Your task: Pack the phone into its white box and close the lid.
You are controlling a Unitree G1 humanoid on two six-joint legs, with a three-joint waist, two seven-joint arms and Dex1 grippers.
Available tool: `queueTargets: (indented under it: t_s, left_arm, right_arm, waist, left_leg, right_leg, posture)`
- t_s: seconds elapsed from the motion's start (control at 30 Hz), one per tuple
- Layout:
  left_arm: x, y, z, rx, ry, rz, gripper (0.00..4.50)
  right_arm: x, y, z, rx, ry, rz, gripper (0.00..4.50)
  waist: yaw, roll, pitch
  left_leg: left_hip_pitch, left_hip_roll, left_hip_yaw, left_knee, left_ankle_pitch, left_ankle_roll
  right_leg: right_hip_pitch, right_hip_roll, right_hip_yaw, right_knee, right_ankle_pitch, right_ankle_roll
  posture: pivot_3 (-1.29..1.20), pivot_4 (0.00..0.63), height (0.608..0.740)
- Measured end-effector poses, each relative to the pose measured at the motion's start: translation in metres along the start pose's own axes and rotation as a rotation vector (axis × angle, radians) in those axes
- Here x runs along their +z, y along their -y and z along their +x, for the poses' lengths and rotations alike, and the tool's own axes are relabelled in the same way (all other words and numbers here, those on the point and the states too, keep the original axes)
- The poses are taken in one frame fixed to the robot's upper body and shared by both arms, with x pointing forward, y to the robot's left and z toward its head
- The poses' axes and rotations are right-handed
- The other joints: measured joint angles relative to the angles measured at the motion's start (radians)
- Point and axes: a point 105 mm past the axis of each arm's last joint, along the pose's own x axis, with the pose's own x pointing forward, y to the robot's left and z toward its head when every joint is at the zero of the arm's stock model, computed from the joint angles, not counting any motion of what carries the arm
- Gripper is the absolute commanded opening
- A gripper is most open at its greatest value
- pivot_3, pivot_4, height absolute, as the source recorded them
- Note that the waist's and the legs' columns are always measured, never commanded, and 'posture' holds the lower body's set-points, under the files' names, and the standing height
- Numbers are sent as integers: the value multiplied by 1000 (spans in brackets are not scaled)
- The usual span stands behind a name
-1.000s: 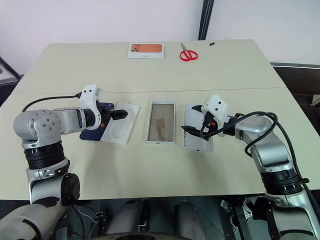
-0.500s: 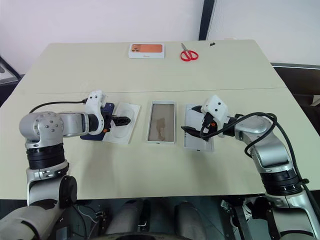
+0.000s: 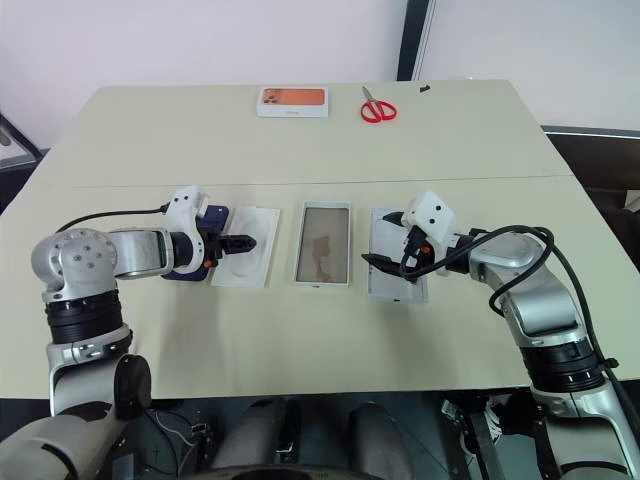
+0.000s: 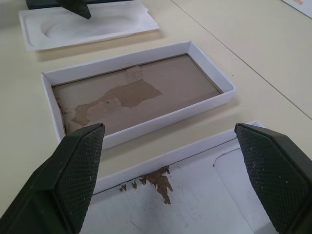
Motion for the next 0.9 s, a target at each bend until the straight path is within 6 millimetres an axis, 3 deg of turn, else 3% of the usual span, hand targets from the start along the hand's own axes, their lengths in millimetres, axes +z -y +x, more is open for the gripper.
queueTargets:
  t_s: [0.13, 0.17, 0.4, 0.63, 0.73, 0.9]
  left_arm:
    - [1, -3, -1, -6, 15, -43, 143]
    - [2, -3, -2, -13, 19, -48, 58]
    - [9, -4, -7, -28, 49, -75, 58]
    - [43, -9, -25, -152, 183, -250, 58]
    - [54, 5, -26, -233, 201, -261, 58]
    - [50, 60, -3, -383, 128, -231, 58]
  right_arm:
    - [1, -1, 0, 9, 2, -3, 4500]
    - [1, -1, 0, 11, 2, -4, 4500]
    - [3, -2, 0, 22, 6, -11, 4500]
    - [3, -3, 0, 27, 5, -12, 4500]
    - [4, -3, -1, 33, 1, -16, 4500]
    - [11, 2, -3, 36, 1, -50, 4500]
  waist:
    - [2, 0, 0]
    - [2, 0, 0]
    - [0, 0, 0]
    - [2, 0, 0]
    - [5, -1, 0]
    - [16, -1, 0]
  left_leg:
    - [0, 0, 0, 1, 0, 0]
    - [0, 0, 0, 1, 0, 0]
    - [0, 0, 0, 1, 0, 0]
    - [-1, 0, 0, 2, 0, 0]
    - [-1, 0, 0, 2, 0, 0]
    - [-1, 0, 0, 3, 0, 0]
  right_leg:
    - [0, 0, 0, 0, 0, 0]
    - [0, 0, 0, 0, 0, 0]
    - [0, 0, 0, 1, 0, 0]
    - [0, 0, 0, 1, 0, 0]
    - [0, 0, -1, 1, 0, 0]
    - [0, 0, -1, 1, 0, 0]
  posture:
    - [0, 150, 740]
    - [0, 150, 740]
    - [0, 150, 740]
    - [0, 150, 740]
    - [0, 150, 740]
    - [0, 150, 740]
